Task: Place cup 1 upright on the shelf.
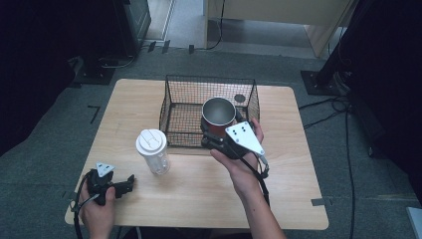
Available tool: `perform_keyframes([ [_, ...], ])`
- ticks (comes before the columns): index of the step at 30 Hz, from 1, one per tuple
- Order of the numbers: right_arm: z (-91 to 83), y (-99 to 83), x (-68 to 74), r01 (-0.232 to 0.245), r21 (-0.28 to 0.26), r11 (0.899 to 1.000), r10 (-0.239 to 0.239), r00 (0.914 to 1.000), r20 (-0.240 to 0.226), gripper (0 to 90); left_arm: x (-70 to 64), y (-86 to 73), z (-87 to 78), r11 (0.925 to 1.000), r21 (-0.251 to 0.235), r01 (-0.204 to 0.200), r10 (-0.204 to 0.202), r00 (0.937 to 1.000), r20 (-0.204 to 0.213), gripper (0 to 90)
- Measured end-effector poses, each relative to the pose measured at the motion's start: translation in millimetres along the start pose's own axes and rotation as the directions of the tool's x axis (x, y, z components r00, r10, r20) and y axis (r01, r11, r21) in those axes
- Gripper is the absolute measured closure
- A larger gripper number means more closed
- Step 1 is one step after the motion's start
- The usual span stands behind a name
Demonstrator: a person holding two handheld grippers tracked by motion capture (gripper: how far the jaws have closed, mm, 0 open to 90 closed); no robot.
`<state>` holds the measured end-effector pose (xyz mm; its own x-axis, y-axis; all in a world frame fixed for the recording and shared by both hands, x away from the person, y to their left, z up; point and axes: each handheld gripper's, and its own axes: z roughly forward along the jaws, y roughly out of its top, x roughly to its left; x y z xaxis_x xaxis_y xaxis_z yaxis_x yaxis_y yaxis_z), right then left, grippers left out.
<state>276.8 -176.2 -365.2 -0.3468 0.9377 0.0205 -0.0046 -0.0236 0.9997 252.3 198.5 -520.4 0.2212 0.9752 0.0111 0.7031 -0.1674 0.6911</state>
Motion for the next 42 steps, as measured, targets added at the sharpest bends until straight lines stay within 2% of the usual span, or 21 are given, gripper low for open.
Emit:
perform_keyframes([
  [15, 44.4, 0.4, -34.9, -0.023, -0.006, 1.0, 0.023, 0.9946, 0.101, 7.3, 0.0, 0.0, 0.1, 1.0, -0.002, 0.0, 0.0, 1.0, -0.001, 0.0],
  [24, 81.3, -10.3, -51.7, -0.03, 0.027, 0.999, 0.026, 0.9906, 0.135, 7.3, 0.1, 0.0, 0.0, 1.0, 0.0, -0.001, 0.001, 1.0, -0.001, 0.0],
  [28, 95.1, -18.5, -56.4, -0.031, 0.029, 0.999, 0.028, 0.9921, 0.123, 7.3, 0.0, 0.0, 0.0, 1.0, 0.0, -0.002, 0.002, 1.0, -0.001, 0.0],
  [33, 111.2, -28.2, -58.2, -0.052, 0.052, 0.997, 0.045, 0.9915, 0.122, 7.3, 0.1, 0.0, 0.0, 1.0, 0.0, -0.003, 0.003, 1.0, -0.001, 0.0],
  [36, 120.7, -36.2, -58.9, -0.048, 0.079, 0.996, 0.038, 0.9909, 0.129, 7.3, 0.1, 0.0, 0.0, 1.0, 0.0, -0.002, 0.002, 1.0, -0.001, 0.0],
  [42, 136.6, -51.7, -68.4, -0.085, 0.142, 0.986, 0.062, 0.9851, 0.16, 7.2, 0.1, 0.0, -0.1, 1.0, 0.002, -0.003, 0.003, 1.0, -0.001, 0.0],
])
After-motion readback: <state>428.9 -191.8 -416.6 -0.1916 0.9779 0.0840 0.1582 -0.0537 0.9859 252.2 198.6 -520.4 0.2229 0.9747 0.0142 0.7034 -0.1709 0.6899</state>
